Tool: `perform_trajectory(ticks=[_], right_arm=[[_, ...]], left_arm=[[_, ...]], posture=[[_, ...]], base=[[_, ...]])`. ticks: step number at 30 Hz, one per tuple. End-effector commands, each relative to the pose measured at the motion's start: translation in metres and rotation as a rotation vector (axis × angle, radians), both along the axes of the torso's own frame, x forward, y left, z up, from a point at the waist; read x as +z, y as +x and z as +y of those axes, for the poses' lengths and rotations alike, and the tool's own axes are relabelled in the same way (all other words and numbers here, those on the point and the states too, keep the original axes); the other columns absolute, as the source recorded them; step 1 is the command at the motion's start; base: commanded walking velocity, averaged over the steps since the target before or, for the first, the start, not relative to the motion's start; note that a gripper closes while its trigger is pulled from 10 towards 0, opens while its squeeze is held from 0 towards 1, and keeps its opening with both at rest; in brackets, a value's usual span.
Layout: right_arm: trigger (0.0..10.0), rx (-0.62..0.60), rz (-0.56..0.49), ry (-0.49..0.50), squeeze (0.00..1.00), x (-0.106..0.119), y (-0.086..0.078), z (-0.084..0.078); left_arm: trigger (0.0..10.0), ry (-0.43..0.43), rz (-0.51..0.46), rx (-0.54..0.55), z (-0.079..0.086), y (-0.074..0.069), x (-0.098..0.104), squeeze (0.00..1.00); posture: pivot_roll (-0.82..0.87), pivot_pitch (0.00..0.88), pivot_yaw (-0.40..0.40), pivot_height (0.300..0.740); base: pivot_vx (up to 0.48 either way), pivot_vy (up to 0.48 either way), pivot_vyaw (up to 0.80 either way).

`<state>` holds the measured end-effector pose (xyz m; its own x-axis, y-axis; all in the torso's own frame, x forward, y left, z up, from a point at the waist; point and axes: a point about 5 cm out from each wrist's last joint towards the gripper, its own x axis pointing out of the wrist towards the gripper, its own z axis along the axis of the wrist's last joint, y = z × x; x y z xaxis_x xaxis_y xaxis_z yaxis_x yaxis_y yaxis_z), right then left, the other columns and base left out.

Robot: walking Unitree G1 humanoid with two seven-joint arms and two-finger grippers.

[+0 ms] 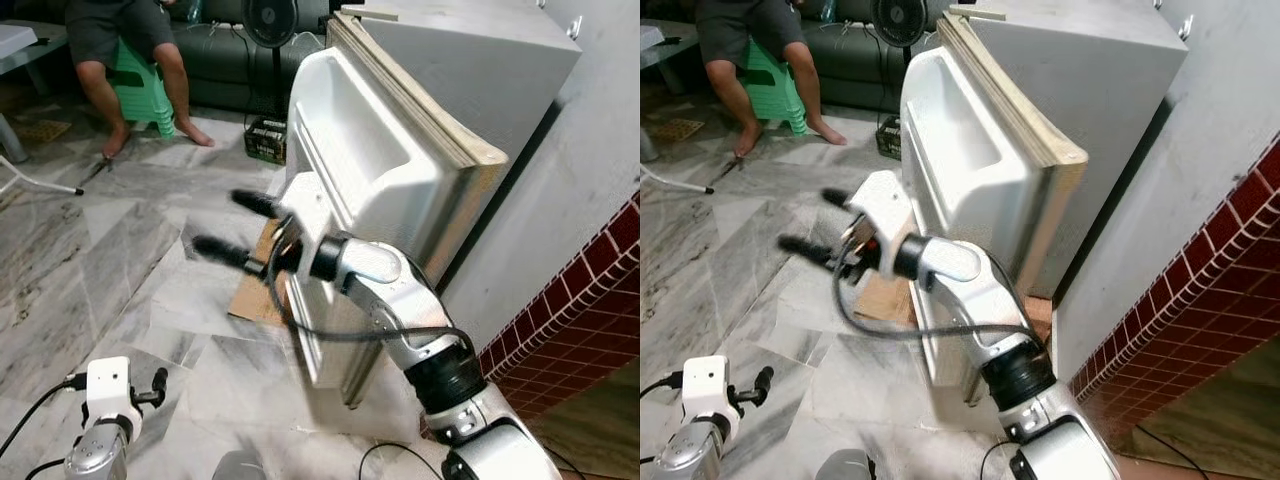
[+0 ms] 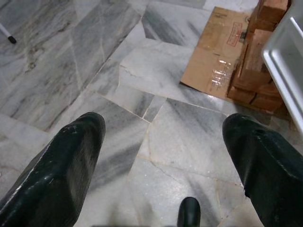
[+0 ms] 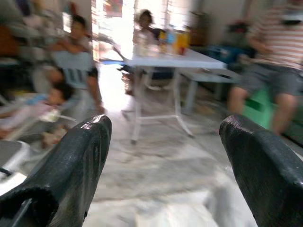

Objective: Restocking fridge

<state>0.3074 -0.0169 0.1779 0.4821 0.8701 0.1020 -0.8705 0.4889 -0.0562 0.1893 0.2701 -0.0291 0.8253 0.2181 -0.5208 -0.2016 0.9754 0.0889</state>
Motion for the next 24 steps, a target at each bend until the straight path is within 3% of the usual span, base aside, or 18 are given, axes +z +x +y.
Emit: perform_trajectory(ticks=[1,6,7,8,15,21,24], right_arm=[[10.0,-0.042,0.006,-0.007,0.00,-0.004,0.003,-0.007],[10.0,-0.327,0.014,-0.064,0.00,-0.023,0.019,-0.034],[10.0,-0.327,0.014,-0.064,0.00,-0.023,0.019,-0.034],[10.0,-0.405,0.031,-0.052,0.00,-0.025,0.023,-0.041],[10.0,-0.644,0.038,-0.029,0.00,-0.031,0.029,-0.070],[10.0,-0.695,0.087,-0.024,0.00,-0.041,0.028,-0.086],[10.0,-0.660,0.078,-0.016,0.00,-0.042,0.026,-0.090]], left_arm=[[10.0,0.015,0.006,0.010,0.004,-0.002,0.000,0.00],[10.0,0.029,-0.013,0.028,0.002,-0.001,0.000,0.00],[10.0,0.029,-0.013,0.028,0.002,-0.001,0.000,0.00],[10.0,0.040,-0.032,0.047,0.005,0.002,0.004,0.00],[10.0,0.041,-0.095,0.043,0.007,0.024,0.021,0.00],[10.0,0.052,-0.123,-0.023,-0.003,0.040,0.030,0.00],[10.0,0.051,-0.137,-0.049,-0.005,0.044,0.034,0.00]], posture=[[0.16,0.033,-0.015,0.740],[0.15,0.026,-0.021,0.740],[0.15,0.026,-0.021,0.740],[0.15,0.024,-0.023,0.740],[0.12,0.040,-0.017,0.740],[0.10,0.048,-0.006,0.740],[0.10,0.065,0.002,0.740]], base=[[0.000,0.000,0.00],[0.000,0.000,0.00],[0.000,0.000,0.00],[0.000,0.000,0.00],[0.000,0.000,0.00],[0.000,0.000,0.00],[0.000,0.000,0.00]])
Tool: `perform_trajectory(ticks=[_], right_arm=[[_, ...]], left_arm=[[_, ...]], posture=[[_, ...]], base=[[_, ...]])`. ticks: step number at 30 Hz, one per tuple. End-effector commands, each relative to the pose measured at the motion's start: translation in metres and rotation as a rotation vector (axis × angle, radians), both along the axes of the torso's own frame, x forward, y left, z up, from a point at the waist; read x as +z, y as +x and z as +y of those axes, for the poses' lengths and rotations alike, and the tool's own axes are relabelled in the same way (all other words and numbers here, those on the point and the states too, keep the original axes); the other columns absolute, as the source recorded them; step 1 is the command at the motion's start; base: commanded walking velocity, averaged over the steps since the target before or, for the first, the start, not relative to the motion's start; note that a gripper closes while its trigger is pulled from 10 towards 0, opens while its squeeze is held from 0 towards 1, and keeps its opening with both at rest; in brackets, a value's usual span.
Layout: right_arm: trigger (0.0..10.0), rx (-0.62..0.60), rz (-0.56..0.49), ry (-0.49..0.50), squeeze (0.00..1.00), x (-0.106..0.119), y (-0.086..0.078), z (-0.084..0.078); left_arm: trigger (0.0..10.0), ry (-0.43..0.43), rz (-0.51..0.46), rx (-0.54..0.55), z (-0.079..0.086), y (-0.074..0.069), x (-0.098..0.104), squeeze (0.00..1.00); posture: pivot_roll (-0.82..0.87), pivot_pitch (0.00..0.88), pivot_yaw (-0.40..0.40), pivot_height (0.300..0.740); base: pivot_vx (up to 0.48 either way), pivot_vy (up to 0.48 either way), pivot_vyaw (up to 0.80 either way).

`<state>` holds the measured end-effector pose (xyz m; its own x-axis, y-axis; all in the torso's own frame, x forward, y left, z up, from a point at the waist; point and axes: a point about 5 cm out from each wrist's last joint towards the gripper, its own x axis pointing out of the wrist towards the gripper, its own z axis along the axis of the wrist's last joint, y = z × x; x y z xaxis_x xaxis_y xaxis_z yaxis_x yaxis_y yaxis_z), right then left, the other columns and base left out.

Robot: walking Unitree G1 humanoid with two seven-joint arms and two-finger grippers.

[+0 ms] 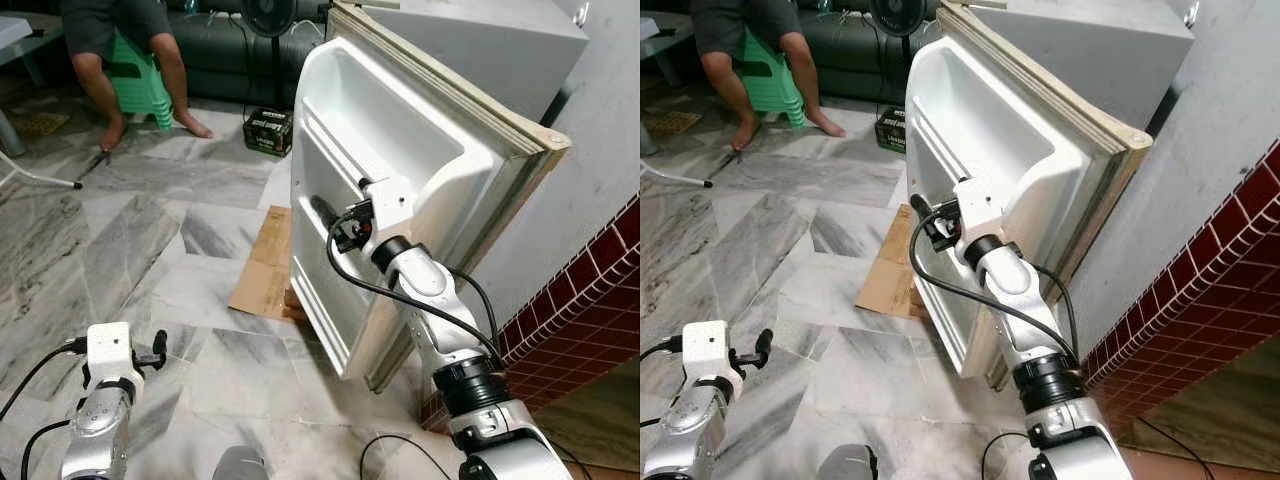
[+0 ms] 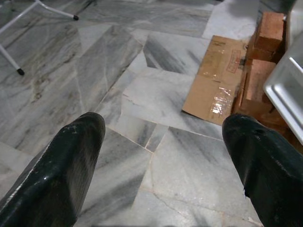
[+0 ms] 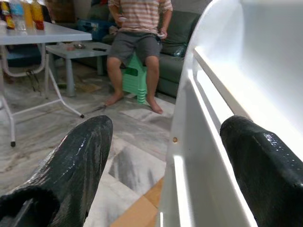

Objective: Restocking fridge

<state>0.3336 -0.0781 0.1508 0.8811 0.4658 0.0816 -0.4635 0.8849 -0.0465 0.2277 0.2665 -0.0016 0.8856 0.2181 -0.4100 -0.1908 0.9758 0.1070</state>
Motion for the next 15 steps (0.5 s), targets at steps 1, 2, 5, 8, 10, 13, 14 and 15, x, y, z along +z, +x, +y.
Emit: perform_trajectory(ticks=[1,2,5,8,10,13,14,15], right_arm=[[10.0,-0.057,0.046,0.034,0.00,-0.015,-0.004,-0.033],[10.0,-0.045,0.045,0.049,0.00,-0.015,-0.008,-0.037],[10.0,-0.029,0.077,0.057,0.00,-0.026,-0.025,-0.051],[10.0,-0.004,0.098,0.034,0.00,-0.034,-0.037,-0.056],[10.0,0.006,0.133,0.001,0.00,-0.045,-0.049,-0.063],[10.0,0.045,0.162,-0.021,0.00,-0.055,-0.061,-0.072],[10.0,0.062,0.186,-0.015,0.00,-0.057,-0.067,-0.077],[10.0,0.085,0.208,-0.001,0.00,-0.058,-0.071,-0.079]], left_arm=[[10.0,0.016,-0.029,-0.037,-0.001,0.008,0.009,0.00],[10.0,0.013,-0.035,-0.033,-0.001,0.008,0.010,0.00],[10.0,-0.011,-0.061,-0.008,-0.001,0.005,0.015,0.00],[10.0,-0.020,-0.073,-0.015,-0.004,0.002,0.017,0.00],[10.0,-0.017,-0.077,-0.031,-0.007,-0.001,0.018,0.00],[10.0,-0.007,-0.078,-0.049,-0.009,-0.005,0.020,0.00],[10.0,-0.007,-0.076,-0.049,-0.009,-0.007,0.022,0.00],[10.0,-0.008,-0.074,-0.048,-0.008,-0.008,0.023,0.00]], posture=[[0.10,0.064,0.003,0.740],[0.10,0.066,0.004,0.740],[0.10,0.067,0.003,0.740],[0.11,0.084,0.000,0.740],[0.11,0.086,-0.002,0.740],[0.12,0.096,-0.003,0.740],[0.12,0.099,-0.003,0.740],[0.12,0.099,-0.003,0.740]], base=[[0.000,0.000,0.00],[0.000,0.000,0.00],[0.000,0.000,0.00],[0.000,0.000,0.00],[0.000,0.000,0.00],[0.000,0.000,0.00],[0.000,0.000,0.00],[0.000,0.000,0.00]])
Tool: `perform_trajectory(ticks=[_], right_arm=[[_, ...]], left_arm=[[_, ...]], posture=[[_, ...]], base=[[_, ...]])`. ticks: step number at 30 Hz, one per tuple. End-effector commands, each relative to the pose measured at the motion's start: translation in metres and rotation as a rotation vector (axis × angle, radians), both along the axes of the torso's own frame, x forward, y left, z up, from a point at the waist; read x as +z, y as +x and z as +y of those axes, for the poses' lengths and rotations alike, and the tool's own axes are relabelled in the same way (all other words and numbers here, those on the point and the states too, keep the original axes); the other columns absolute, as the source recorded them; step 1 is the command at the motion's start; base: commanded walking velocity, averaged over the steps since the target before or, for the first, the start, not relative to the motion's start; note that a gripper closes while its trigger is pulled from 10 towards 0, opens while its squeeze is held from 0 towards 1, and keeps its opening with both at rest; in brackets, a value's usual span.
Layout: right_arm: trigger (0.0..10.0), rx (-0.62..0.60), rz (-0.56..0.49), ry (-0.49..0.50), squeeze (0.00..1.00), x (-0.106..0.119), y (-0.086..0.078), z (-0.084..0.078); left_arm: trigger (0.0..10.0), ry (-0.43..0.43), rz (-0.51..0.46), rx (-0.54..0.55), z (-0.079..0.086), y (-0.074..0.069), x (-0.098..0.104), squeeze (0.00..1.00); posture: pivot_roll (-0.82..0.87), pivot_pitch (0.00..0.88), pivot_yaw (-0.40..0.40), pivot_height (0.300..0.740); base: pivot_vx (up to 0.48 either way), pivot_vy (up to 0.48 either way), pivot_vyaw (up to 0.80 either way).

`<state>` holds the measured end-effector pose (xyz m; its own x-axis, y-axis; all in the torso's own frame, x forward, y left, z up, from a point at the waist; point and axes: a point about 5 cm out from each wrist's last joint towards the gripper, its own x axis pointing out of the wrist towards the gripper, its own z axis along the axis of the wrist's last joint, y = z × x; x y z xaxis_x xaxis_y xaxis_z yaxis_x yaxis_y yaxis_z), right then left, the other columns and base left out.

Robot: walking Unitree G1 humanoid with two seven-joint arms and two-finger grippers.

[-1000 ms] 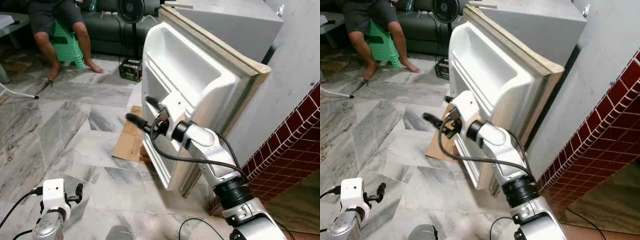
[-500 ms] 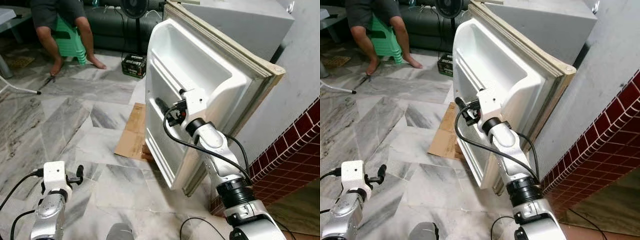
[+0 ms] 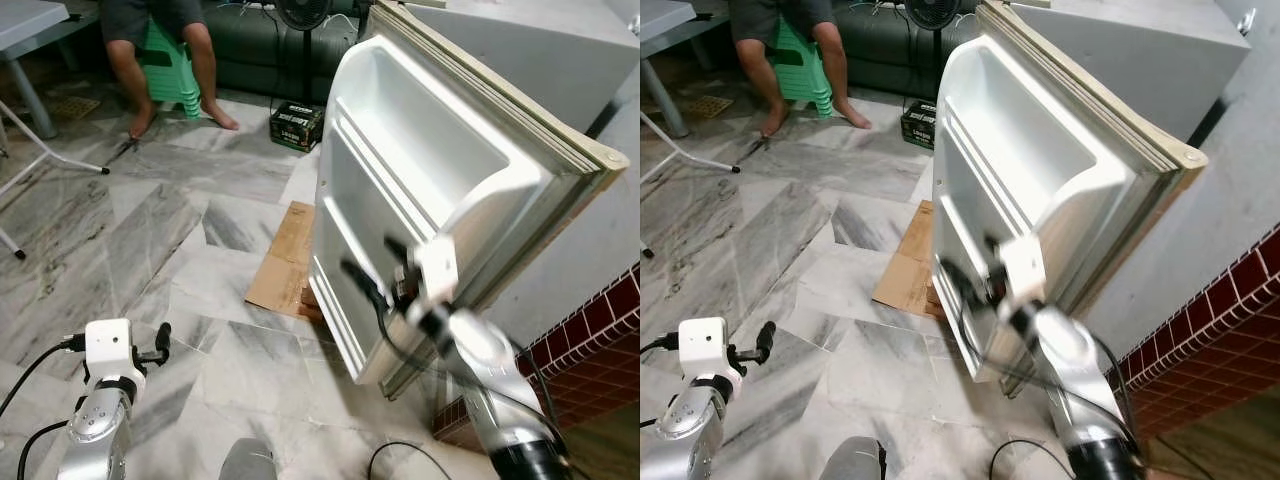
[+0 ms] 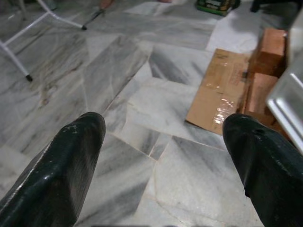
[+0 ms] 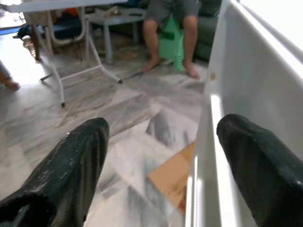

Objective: Restocking fridge

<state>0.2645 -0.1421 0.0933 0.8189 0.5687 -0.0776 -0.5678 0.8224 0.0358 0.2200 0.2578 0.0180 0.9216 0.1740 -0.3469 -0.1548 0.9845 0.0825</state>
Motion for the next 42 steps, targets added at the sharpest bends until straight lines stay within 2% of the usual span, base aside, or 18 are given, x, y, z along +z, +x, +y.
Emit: perform_trajectory(ticks=[1,5,10,13,16,18,23,24,27,28,29,30,32,33,35,37,40,42], right_arm=[[10.0,0.008,0.059,-0.004,0.00,-0.004,-0.010,-0.020],[10.0,-0.010,0.099,-0.081,0.00,-0.015,-0.021,-0.035],[10.0,-0.102,0.120,-0.120,0.00,-0.025,-0.019,-0.053],[10.0,-0.164,0.127,-0.145,0.00,-0.027,-0.014,-0.060],[10.0,-0.345,0.115,-0.224,0.00,-0.023,0.008,-0.072],[10.0,-0.439,0.106,-0.174,0.00,-0.012,0.027,-0.065],[10.0,-0.462,0.036,0.009,0.00,0.023,0.059,-0.028],[10.0,-0.421,0.020,0.050,0.00,0.034,0.066,-0.014],[10.0,-0.334,0.007,0.158,0.00,0.054,0.071,0.010],[10.0,-0.256,-0.001,0.197,0.00,0.064,0.070,0.021],[10.0,-0.256,-0.001,0.197,0.00,0.064,0.070,0.021],[10.0,-0.153,-0.018,0.235,0.00,0.074,0.063,0.030],[10.0,-0.111,-0.027,0.245,0.00,0.079,0.060,0.033],[10.0,-0.014,-0.033,0.284,0.00,0.086,0.051,0.038],[10.0,0.069,-0.030,0.306,0.00,0.090,0.042,0.040],[10.0,0.108,-0.027,0.321,0.00,0.092,0.037,0.039],[10.0,0.290,0.001,0.373,0.00,0.100,0.017,0.037],[10.0,0.370,-0.001,0.365,0.00,0.104,0.009,0.037]], left_arm=[[10.0,0.007,0.002,-0.006,0.004,-0.003,0.004,0.00],[10.0,0.019,0.019,-0.008,0.008,-0.008,0.004,0.00],[10.0,0.020,0.023,-0.025,0.005,-0.005,0.007,0.00],[10.0,0.021,0.026,-0.027,0.005,-0.005,0.007,0.00],[10.0,0.026,0.037,-0.040,0.003,-0.005,0.007,0.00],[10.0,0.026,0.038,-0.045,0.003,-0.004,0.008,0.00],[10.0,0.023,0.037,-0.047,0.001,0.000,0.010,0.00],[10.0,0.022,0.035,-0.047,0.000,0.001,0.010,0.00],[10.0,0.019,0.032,-0.046,-0.001,0.001,0.011,0.00],[10.0,0.018,0.032,-0.043,-0.001,0.001,0.011,0.00],[10.0,0.018,0.032,-0.043,-0.001,0.001,0.011,0.00],[10.0,0.017,0.033,-0.037,0.000,0.001,0.010,0.00],[10.0,0.016,0.034,-0.035,0.000,0.000,0.010,0.00],[10.0,0.015,0.037,-0.031,0.001,-0.001,0.009,0.00],[10.0,0.014,0.040,-0.030,0.000,-0.001,0.007,0.00],[10.0,0.012,0.041,-0.030,0.000,-0.001,0.007,0.00],[10.0,0.005,0.042,-0.031,-0.002,0.001,0.005,0.00],[10.0,0.002,0.041,-0.031,-0.002,0.002,0.005,0.00]], posture=[[0.12,0.104,0.001,0.740],[0.11,0.102,0.006,0.740],[0.12,0.100,0.015,0.740],[0.11,0.097,0.021,0.740],[0.12,0.099,0.031,0.740],[0.12,0.100,0.035,0.740],[0.13,0.098,0.033,0.740],[0.13,0.098,0.030,0.740],[0.13,0.097,0.024,0.740],[0.13,0.097,0.020,0.740],[0.13,0.097,0.020,0.740],[0.13,0.096,0.019,0.740],[0.12,0.096,0.017,0.740],[0.12,0.095,0.016,0.740],[0.12,0.094,0.016,0.740],[0.11,0.092,0.016,0.740],[0.11,0.085,0.016,0.740],[0.11,0.083,0.014,0.740]], base=[[0.000,0.000,0.00],[0.000,0.000,0.00],[0.000,0.000,0.00],[0.000,0.000,0.00],[0.000,0.000,0.00],[0.000,0.000,0.00],[0.000,0.000,0.00],[0.000,0.000,0.00],[0.000,0.000,0.00],[0.000,0.000,0.00],[0.000,0.000,0.00],[0.000,0.000,0.00],[0.000,0.000,0.00],[0.000,0.000,0.00],[0.000,0.000,0.00],[0.000,0.000,0.00],[0.000,0.000,0.00],[0.000,0.000,0.00]])
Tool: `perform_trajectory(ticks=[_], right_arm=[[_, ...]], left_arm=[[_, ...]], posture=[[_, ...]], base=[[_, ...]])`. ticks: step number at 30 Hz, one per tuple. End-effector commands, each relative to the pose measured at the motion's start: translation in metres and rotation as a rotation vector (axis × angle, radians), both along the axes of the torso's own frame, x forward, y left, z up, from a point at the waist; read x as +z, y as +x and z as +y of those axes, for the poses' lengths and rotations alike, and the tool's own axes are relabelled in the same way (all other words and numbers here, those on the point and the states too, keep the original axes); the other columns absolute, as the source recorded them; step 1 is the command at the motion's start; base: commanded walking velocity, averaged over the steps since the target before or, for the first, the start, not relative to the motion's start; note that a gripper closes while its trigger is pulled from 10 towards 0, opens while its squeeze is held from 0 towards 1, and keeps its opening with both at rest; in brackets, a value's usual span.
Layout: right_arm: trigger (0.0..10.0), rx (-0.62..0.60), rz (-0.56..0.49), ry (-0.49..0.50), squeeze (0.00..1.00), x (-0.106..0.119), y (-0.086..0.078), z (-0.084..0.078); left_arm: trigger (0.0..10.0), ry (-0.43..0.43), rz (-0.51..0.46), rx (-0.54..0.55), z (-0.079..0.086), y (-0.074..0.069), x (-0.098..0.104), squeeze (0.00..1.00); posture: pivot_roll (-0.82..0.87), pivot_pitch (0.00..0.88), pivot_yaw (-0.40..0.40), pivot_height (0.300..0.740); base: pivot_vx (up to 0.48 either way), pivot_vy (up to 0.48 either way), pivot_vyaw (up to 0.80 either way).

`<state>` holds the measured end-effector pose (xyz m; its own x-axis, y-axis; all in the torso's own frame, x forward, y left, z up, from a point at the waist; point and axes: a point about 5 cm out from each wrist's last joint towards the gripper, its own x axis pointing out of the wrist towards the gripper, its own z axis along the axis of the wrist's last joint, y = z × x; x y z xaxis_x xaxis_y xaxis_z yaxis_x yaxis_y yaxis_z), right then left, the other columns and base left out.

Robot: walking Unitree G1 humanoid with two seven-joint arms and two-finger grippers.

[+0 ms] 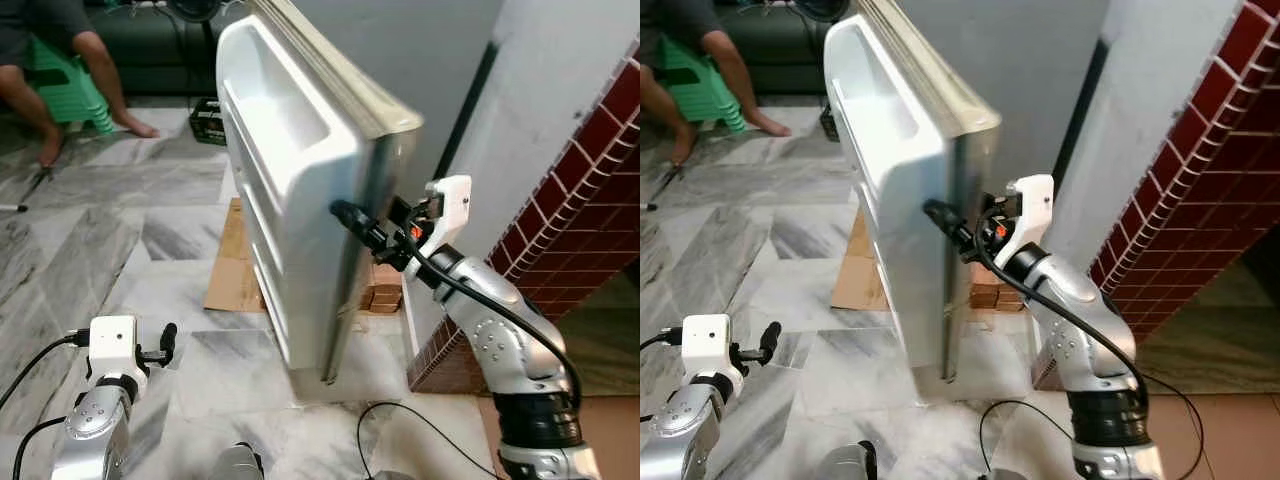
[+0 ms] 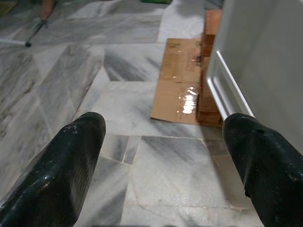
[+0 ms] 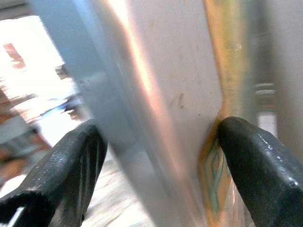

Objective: Restocking fridge

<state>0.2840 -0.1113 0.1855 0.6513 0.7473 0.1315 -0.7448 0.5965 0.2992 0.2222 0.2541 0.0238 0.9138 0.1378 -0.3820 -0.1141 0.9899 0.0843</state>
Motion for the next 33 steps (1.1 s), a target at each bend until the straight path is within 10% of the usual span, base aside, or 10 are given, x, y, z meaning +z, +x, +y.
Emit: perform_trajectory(ticks=[1,11,21,33], right_arm=[[10.0,0.111,-0.043,0.030,0.00,0.012,-0.010,0.007],[10.0,0.072,-0.142,-0.111,0.00,0.015,0.005,0.025],[10.0,0.415,-0.171,-0.040,0.00,0.035,-0.032,0.031],[10.0,-0.081,-0.144,-0.167,0.00,0.011,0.013,0.037]], left_arm=[[10.0,0.006,0.003,0.007,0.002,0.000,-0.001,0.00],[10.0,-0.003,0.005,0.001,0.000,0.005,-0.001,0.00],[10.0,-0.004,0.002,0.007,0.000,0.010,-0.001,0.00],[10.0,-0.017,-0.012,-0.003,-0.002,0.016,-0.001,0.00]], posture=[[0.11,0.083,0.014,0.740],[0.11,0.066,0.009,0.740],[0.11,0.041,0.001,0.740],[0.10,0.026,0.006,0.740]], base=[[0.000,0.000,0.00],[0.000,0.000,0.00],[0.000,0.000,0.00],[0.000,0.000,0.00]])
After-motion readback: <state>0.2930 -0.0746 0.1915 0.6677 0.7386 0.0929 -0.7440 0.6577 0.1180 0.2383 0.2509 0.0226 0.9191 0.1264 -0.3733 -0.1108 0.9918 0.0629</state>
